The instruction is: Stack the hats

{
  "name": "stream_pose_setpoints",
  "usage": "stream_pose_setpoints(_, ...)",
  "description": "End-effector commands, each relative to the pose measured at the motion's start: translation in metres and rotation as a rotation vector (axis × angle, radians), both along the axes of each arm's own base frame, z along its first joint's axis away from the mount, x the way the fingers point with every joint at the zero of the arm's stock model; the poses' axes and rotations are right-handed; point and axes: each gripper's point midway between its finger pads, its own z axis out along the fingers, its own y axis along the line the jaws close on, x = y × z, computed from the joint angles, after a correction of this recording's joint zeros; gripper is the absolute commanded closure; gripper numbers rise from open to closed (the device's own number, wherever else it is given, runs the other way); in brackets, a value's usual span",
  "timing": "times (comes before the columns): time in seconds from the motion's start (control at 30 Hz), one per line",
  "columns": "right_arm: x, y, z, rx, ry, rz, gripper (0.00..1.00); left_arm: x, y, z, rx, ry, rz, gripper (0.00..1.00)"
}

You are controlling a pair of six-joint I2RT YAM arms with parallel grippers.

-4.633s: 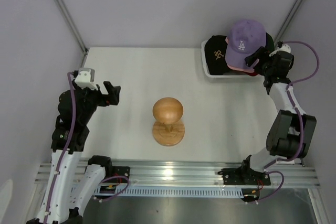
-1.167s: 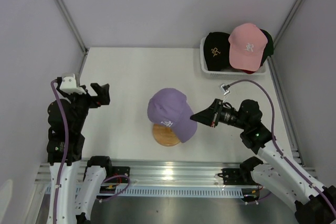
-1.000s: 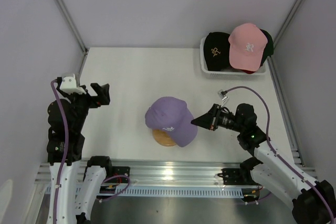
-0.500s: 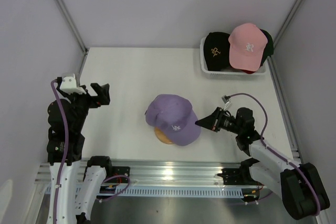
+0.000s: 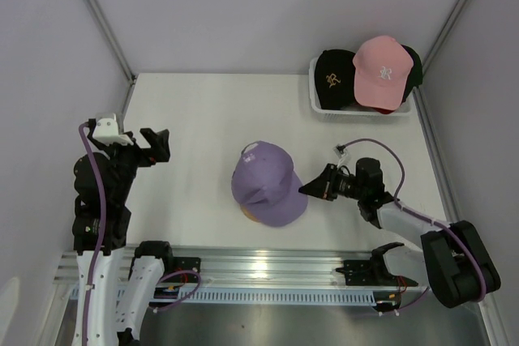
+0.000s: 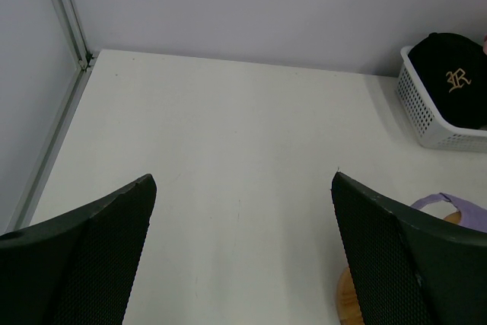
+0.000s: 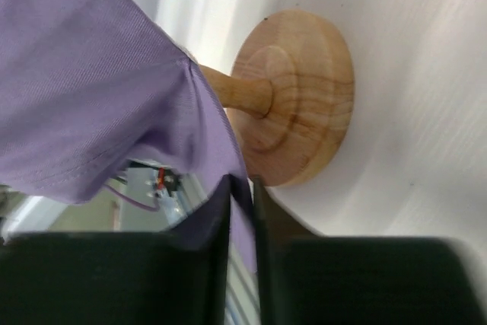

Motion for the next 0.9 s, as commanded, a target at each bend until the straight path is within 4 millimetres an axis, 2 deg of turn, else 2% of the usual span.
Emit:
stream_pose_setpoints(0.0, 0.017, -0.009, -0.007, -0.124, -0.015, -0.028, 0.77, -0.001, 0.004, 0.009, 0.005, -0.032, 0.015, 0.01)
stream_pose_setpoints(0.03, 0.028, -0.006, 0.020, -0.106, -0.087, -0.026, 0.68, -0.002, 0.004, 0.010, 0.007, -0.035, 0.016, 0.00)
stream_pose_setpoints(0.07, 0.028, -0.007, 0.028, -0.118, -0.084, -0.021, 0.58, -0.002, 0.004, 0.009, 0.007, -0.034, 0.018, 0.01)
stream_pose_setpoints(0.1, 0.031, -0.006, 0.043, -0.122, -0.122, -0.019, 0.41, -0.002, 0.004, 0.010, 0.007, -0.037, 0.018, 0.00)
stream_pose_setpoints(0.13, 0.045, -0.007, 0.080, -0.127, -0.238, -0.038, 0.34, -0.001, 0.004, 0.010, 0.007, -0.035, 0.018, 0.01)
stream_pose_setpoints(0.2, 0.053, -0.018, 0.101, -0.179, -0.255, -0.082, 0.15, 0.000, 0.003, 0.008, 0.005, -0.031, 0.010, 0.01)
stream_pose_setpoints(0.23, 0.068, -0.032, 0.118, -0.200, -0.291, -0.154, 0.11, 0.001, 0.003, 0.007, 0.005, -0.026, 0.010, 0.00)
stream_pose_setpoints(0.27, 0.079, -0.041, 0.151, -0.186, -0.338, -0.208, 0.07, 0.002, 0.002, 0.007, 0.003, -0.023, 0.006, 0.01)
stream_pose_setpoints(0.3, 0.088, -0.050, 0.166, -0.168, -0.356, -0.252, 0.03, 0.002, 0.001, 0.007, 0.001, -0.021, -0.002, 0.01)
stream_pose_setpoints(0.33, 0.106, -0.072, 0.186, -0.126, -0.375, -0.346, 0.02, 0.002, -0.001, 0.006, 0.001, -0.017, -0.010, 0.00)
stream_pose_setpoints(0.4, 0.127, -0.095, 0.210, -0.079, -0.406, -0.458, 0.00, 0.003, -0.002, 0.005, -0.001, -0.012, -0.019, 0.01)
stream_pose_setpoints(0.43, 0.145, -0.120, 0.221, -0.057, -0.422, -0.578, 0.01, 0.003, -0.003, 0.006, -0.001, -0.014, -0.020, 0.00)
stream_pose_setpoints(0.5, 0.174, -0.148, 0.207, -0.054, -0.374, -0.705, 0.01, 0.003, -0.004, 0.006, -0.006, -0.016, -0.029, 0.00)
stream_pose_setpoints(0.53, 0.187, -0.160, 0.210, -0.029, -0.399, -0.757, 0.01, 0.003, -0.005, 0.007, -0.008, -0.019, -0.034, 0.01)
stream_pose_setpoints(0.57, 0.205, -0.174, 0.188, -0.007, -0.325, -0.806, 0.01, 0.003, -0.006, 0.006, -0.008, -0.018, -0.038, 0.00)
stream_pose_setpoints(0.6, 0.213, -0.182, 0.177, 0.012, -0.301, -0.833, 0.01, 0.004, -0.007, 0.005, -0.010, -0.015, -0.043, 0.01)
stream_pose_setpoints(0.63, 0.223, -0.189, 0.180, 0.041, -0.339, -0.858, 0.01, 0.003, -0.007, 0.006, -0.010, -0.018, -0.043, 0.01)
stream_pose_setpoints(0.67, 0.230, -0.196, 0.170, 0.050, -0.322, -0.884, 0.01, 0.003, -0.007, 0.005, -0.010, -0.015, -0.044, 0.00)
stream_pose_setpoints(0.7, 0.242, -0.208, 0.148, 0.049, -0.269, -0.919, 0.01, 0.003, -0.007, 0.006, -0.010, -0.016, -0.041, 0.01)
stream_pose_setpoints(0.77, 0.252, -0.226, 0.138, 0.055, -0.262, -0.960, 0.05, 0.004, -0.006, 0.006, -0.008, -0.016, -0.040, 0.00)
stream_pose_setpoints(0.8, 0.256, -0.232, 0.127, 0.043, -0.252, -0.969, 0.07, 0.004, -0.005, 0.005, -0.007, -0.013, -0.035, 0.00)
stream_pose_setpoints(0.87, 0.260, -0.246, 0.124, 0.024, -0.262, -1.012, 0.08, 0.005, -0.003, 0.003, -0.005, -0.009, -0.022, 0.01)
